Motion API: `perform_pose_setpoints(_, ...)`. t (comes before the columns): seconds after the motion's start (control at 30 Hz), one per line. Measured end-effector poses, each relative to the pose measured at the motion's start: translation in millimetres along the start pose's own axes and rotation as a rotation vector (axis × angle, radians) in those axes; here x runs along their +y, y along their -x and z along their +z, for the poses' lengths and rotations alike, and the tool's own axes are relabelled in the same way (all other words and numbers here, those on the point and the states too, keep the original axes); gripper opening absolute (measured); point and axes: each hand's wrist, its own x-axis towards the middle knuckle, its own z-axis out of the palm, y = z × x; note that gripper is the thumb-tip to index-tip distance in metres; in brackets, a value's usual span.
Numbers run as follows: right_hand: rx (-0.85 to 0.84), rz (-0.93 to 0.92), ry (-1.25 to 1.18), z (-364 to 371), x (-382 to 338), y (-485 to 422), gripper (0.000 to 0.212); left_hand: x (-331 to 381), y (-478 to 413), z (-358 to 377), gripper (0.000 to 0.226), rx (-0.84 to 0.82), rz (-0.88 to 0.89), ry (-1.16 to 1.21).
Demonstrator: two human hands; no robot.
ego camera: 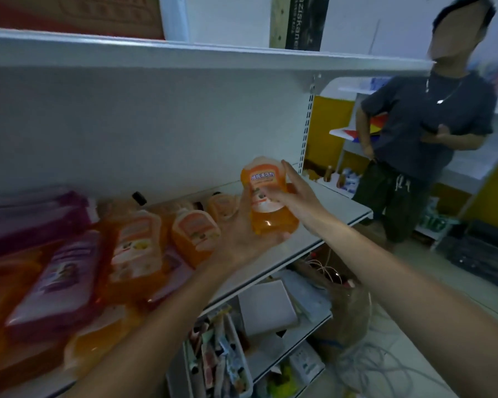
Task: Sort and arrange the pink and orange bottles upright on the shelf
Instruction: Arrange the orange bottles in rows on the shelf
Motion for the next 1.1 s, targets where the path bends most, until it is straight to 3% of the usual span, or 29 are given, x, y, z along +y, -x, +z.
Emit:
perform_pose_setpoints(0.17,-0.139,0.106,-0.101,-61.6,42.8,-46.2,0.115,-12.1,-63.2,69.8,0.080,0.044,-0.123,-0.071)
perform_pose_setpoints(0.2,-0.161,0.106,-0.059,-75.1,51.3,-54.0,0.107,-14.5,-75.5,85.6,0.079,0.040,-0.150,-0.090)
perform_pose_setpoints(0.3,-0.194,0.095,0.068,-114.7,78.7,-75.2,0.034,-20.9,-104.2,127.2,0.086,0.017,-0.181,-0.211)
perform_pose_setpoints(0.33,-0.216,0.097,0.089,-124.3,86.2,-83.0,0.027,-24.1,-111.5,138.8,0.090,0.007,-0.198,-0.229)
perform_pose_setpoints(0.43,-0.214,0.137,0.124,-139.5,110.3,-108.1,0.040,-34.7,-133.3,166.0,0.093,0.006,-0.272,-0.328)
perform_pose_setpoints(0.5,-0.209,0.192,0.150,-143.8,126.4,-125.5,0.075,-45.7,-147.1,175.4,0.078,0.008,-0.261,-0.542)
perform_pose_setpoints(0.57,-0.184,0.228,0.141,-150.0,142.7,-142.2,0.089,-54.7,-157.7,177.4,0.064,0.006,-0.241,-0.594)
perform_pose_setpoints(0.67,-0.146,0.232,0.116,-161.2,158.6,-166.3,0.087,-67.1,-167.3,179.0,0.055,-0.060,-0.222,-0.764)
perform_pose_setpoints(0.83,-0.214,0.195,0.169,-169.1,158.4,-204.3,0.048,-72.1,-180.1,184.5,0.061,-0.117,-0.231,-0.887)
perform_pose_setpoints(1.1,-0.269,0.123,0.409,-172.7,163.3,-233.8,0.060,-75.1,-179.7,182.4,0.066,-0.143,-0.249,-0.859)
